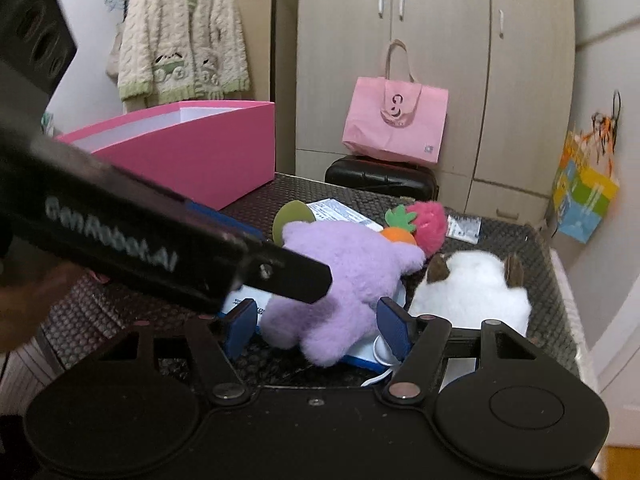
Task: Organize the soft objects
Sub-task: 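Grasp the purple plush toy with the left gripper, then lift the purple plush toy and carry it over the pink box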
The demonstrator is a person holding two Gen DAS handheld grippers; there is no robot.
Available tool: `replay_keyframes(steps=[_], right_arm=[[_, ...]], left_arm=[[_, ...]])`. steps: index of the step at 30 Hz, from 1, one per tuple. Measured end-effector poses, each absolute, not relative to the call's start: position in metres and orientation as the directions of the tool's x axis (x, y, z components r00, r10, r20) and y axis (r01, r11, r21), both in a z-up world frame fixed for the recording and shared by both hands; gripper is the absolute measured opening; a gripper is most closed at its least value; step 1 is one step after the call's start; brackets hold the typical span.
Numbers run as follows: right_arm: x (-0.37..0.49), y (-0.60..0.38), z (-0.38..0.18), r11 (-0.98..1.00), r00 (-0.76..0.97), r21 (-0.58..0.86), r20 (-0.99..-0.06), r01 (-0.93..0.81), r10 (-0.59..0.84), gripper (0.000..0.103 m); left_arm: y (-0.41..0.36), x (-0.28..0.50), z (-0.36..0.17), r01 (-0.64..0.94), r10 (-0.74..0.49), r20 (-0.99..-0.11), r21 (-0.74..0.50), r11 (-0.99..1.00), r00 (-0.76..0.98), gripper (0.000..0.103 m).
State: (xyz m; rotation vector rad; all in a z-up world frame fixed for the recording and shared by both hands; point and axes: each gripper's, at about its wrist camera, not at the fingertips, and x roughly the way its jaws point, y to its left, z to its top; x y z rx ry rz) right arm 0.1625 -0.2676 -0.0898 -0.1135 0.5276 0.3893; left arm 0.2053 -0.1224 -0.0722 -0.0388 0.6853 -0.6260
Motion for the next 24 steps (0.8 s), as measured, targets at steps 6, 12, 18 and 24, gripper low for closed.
replay_keyframes(steps=[6,12,18,24], right_arm=[[0.163,-0.272,-0.097,0.921,0.795,0.039,-0.491,-0.387,0.355,0.069],[0.164,-0.271,-0.106,0.925,0.801,0.025,-0.492,-0.379,0.342,0.062],[0.163,-0.272,-0.106,0.925,0.808,0.019,-0.481,-0.379,0.341,0.06],[0.163,-0.27,-0.108,0.927,0.813,0.005,-0.48,-0.375,0.331,0.057]], left_arm=[[-0.127,0.204,-0.085,0.514,-0.558,-0.591,-0.263,0.816,0.583,0.045],[-0.134,0.199,-0.083,0.526,-0.541,-0.571,-0.212,0.824,0.617,0.044],[-0.138,0.197,-0.085,0.52,-0.524,-0.573,-0.189,0.833,0.63,0.041],[-0.141,0.197,-0.09,0.511,-0.522,-0.582,-0.202,0.836,0.624,0.037]])
